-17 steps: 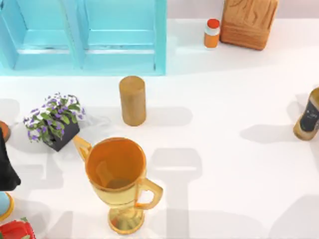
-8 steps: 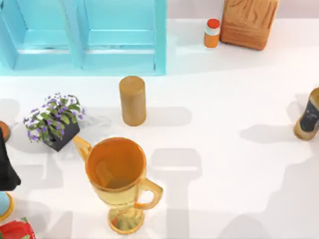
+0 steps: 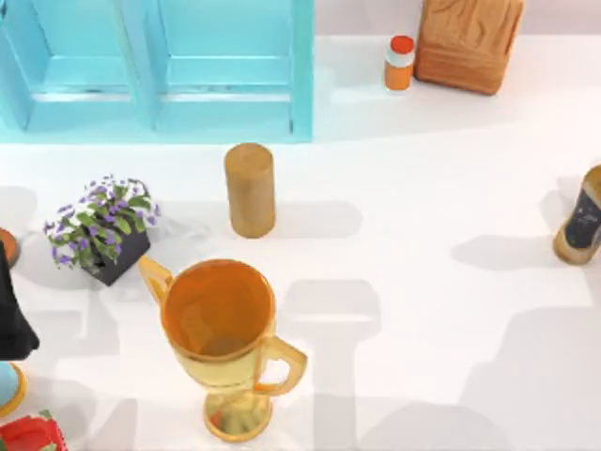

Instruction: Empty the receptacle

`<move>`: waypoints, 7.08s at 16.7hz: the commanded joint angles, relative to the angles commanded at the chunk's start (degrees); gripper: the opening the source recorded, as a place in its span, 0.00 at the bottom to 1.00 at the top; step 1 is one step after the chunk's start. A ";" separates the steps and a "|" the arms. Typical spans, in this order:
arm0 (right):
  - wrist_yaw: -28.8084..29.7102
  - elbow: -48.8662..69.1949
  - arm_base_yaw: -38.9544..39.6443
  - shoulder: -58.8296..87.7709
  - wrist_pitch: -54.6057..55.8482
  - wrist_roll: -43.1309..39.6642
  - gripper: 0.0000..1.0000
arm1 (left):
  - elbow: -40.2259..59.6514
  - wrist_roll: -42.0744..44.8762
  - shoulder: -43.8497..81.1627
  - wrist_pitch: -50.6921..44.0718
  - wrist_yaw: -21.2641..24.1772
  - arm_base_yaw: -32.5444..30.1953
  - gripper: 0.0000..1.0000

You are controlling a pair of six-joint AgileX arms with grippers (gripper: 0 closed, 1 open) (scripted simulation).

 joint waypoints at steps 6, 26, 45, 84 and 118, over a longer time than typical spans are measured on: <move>-0.33 -0.42 0.13 0.48 0.01 -0.01 0.00 | 0.00 0.00 0.00 0.00 0.00 0.00 1.00; -0.16 47.18 46.42 45.86 -0.93 48.44 0.00 | 0.00 0.00 0.00 0.00 0.00 0.00 1.00; 0.28 40.53 50.41 49.31 7.79 50.91 0.00 | 0.00 0.00 0.00 0.00 0.00 0.00 1.00; 0.26 59.72 50.14 49.76 -10.75 50.70 1.00 | 0.00 0.00 0.00 0.00 0.00 0.00 1.00; -0.14 11.27 2.22 26.80 14.29 2.21 1.00 | 0.00 0.00 0.00 0.00 0.00 0.00 1.00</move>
